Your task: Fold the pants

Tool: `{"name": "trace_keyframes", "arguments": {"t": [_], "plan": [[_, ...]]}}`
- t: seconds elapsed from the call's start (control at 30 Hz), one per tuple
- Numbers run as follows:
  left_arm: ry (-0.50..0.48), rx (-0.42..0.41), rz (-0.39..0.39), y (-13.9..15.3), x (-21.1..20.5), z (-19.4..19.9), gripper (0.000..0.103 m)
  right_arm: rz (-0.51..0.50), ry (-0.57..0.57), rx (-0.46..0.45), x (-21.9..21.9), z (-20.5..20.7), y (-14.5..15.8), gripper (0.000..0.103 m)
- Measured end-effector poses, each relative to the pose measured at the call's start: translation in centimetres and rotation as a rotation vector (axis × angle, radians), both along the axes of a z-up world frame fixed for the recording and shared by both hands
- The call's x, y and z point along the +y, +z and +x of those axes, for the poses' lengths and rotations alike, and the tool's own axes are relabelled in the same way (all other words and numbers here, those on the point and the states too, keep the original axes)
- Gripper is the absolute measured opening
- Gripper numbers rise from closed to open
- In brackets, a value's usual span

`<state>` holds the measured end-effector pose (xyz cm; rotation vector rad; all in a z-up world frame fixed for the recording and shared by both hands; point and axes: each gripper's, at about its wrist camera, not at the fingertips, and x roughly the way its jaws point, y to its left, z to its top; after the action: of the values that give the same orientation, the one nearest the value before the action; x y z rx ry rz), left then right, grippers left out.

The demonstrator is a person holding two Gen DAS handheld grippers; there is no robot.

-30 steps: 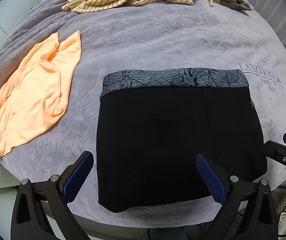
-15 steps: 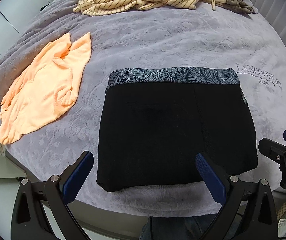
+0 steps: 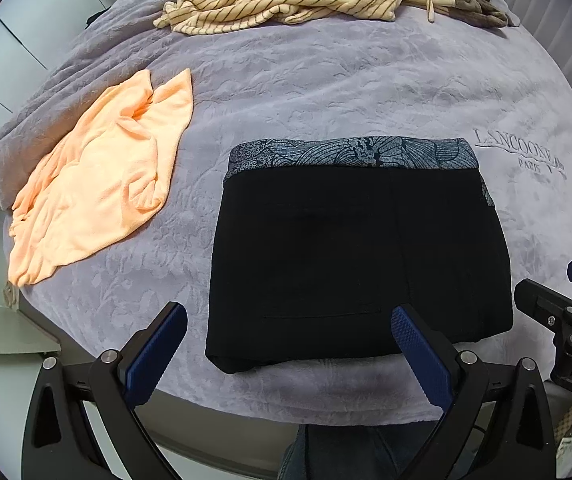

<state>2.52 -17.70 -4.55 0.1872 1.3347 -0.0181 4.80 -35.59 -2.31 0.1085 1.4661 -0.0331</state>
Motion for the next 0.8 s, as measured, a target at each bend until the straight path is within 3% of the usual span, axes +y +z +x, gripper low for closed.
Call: {"name": "trace_keyframes", "arguments": {"t": [0.8], "plan": [[-0.033, -0.012, 0.014, 0.49, -0.33, -0.40, 0.103, 0.006, -0.018, -0.007, 0.28, -0.36, 0.47, 0.086]]}}
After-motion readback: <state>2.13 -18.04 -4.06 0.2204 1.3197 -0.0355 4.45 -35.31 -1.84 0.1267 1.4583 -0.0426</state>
